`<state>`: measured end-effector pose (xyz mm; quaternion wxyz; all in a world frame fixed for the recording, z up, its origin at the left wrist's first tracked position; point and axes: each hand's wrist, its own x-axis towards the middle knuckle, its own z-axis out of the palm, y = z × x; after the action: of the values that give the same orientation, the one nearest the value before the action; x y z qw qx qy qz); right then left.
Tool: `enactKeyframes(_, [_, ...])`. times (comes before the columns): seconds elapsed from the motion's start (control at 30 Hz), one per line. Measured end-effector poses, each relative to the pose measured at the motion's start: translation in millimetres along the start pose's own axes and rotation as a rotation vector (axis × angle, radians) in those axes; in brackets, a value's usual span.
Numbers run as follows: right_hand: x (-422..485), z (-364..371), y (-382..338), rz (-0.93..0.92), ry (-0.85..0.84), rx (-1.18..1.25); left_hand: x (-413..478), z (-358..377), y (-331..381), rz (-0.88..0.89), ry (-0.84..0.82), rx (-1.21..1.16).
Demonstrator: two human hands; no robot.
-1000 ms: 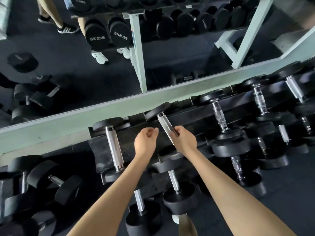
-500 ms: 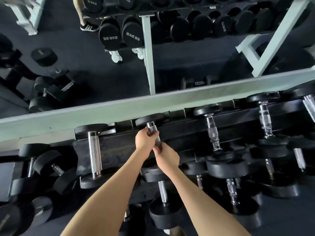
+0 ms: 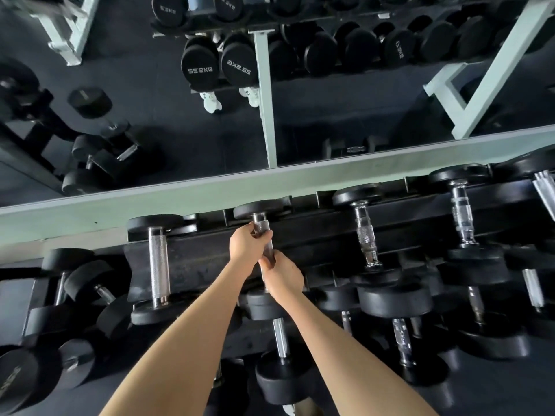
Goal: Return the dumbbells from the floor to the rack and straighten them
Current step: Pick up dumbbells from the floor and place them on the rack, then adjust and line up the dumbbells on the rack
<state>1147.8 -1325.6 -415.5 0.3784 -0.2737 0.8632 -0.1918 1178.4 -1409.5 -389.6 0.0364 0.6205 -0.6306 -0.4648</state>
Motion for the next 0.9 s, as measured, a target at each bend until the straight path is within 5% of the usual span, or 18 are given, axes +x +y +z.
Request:
enactKeyframes(0.1, [-3.2, -8.5, 4.5, -0.056, -0.008, 0.058, -7.4, 6.7, -3.7, 0.018, 0.083, 0.015])
enactKeyframes(0.3, [-29.2, -58.7, 61.7, -0.181, 0.241, 0.055, -44.6, 13.1, -16.8, 0.045, 0.395, -0.031])
enactKeyframes(0.5, [-62.8, -112.4, 134.7, -0.085, 0.434, 0.068, -91.6, 33.4, -23.2, 0.133, 0.329, -0.041])
enactKeyframes(0.9, [-151.9, -181.3, 259.0, 0.101, 0.494, 0.043, -188.3, 107.7, 23.0, 0.328, 0.078, -0.178])
